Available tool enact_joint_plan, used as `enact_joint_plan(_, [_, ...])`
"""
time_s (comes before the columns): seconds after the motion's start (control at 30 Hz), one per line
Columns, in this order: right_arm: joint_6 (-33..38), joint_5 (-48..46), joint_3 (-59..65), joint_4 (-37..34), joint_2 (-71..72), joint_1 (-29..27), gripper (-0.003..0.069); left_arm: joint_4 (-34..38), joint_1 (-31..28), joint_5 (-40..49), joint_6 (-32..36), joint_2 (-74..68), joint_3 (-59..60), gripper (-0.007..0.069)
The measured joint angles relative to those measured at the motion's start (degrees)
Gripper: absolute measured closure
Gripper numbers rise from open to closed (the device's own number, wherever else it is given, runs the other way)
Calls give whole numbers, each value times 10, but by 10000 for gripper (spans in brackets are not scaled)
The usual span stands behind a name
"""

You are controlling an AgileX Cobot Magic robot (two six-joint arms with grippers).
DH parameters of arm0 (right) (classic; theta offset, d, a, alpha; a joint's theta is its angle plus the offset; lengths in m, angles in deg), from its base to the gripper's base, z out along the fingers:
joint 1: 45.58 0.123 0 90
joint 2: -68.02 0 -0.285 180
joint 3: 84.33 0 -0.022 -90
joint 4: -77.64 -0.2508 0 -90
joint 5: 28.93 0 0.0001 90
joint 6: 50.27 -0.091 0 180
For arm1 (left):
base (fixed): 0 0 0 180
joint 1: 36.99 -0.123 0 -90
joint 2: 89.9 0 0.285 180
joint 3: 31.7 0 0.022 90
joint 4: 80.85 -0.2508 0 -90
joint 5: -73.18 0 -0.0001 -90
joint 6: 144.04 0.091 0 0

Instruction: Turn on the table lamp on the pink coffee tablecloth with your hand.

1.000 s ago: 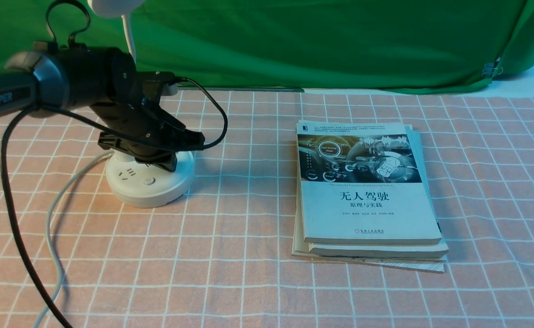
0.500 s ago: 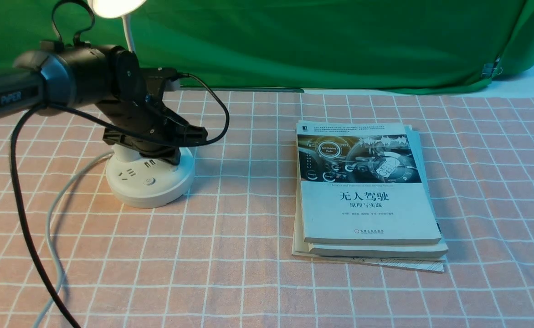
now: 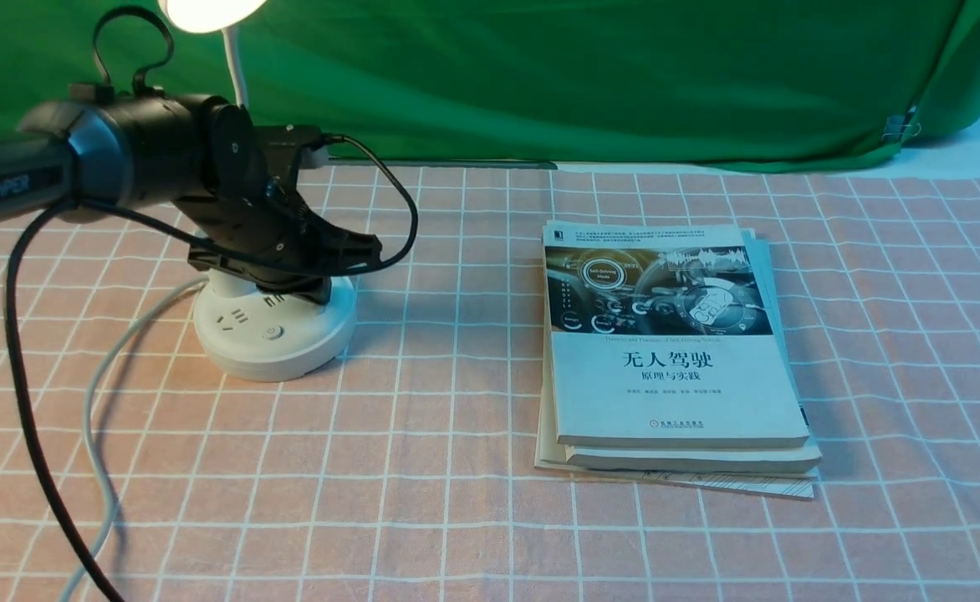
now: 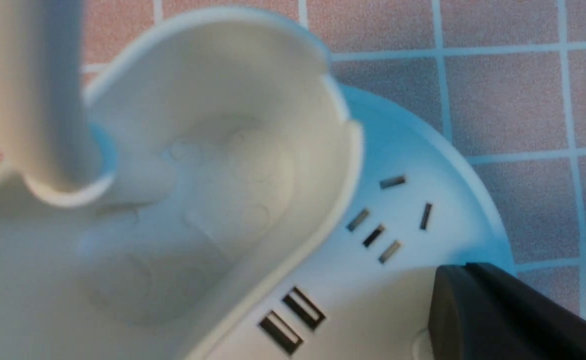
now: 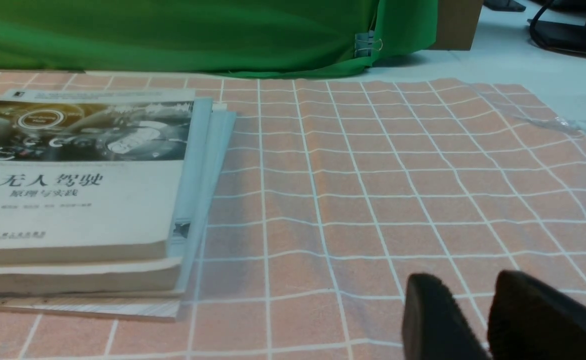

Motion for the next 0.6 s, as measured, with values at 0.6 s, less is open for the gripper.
enact_joint_plan(0.6, [0, 0, 0, 0, 0, 0, 419, 49, 117, -164, 16, 282, 253, 624])
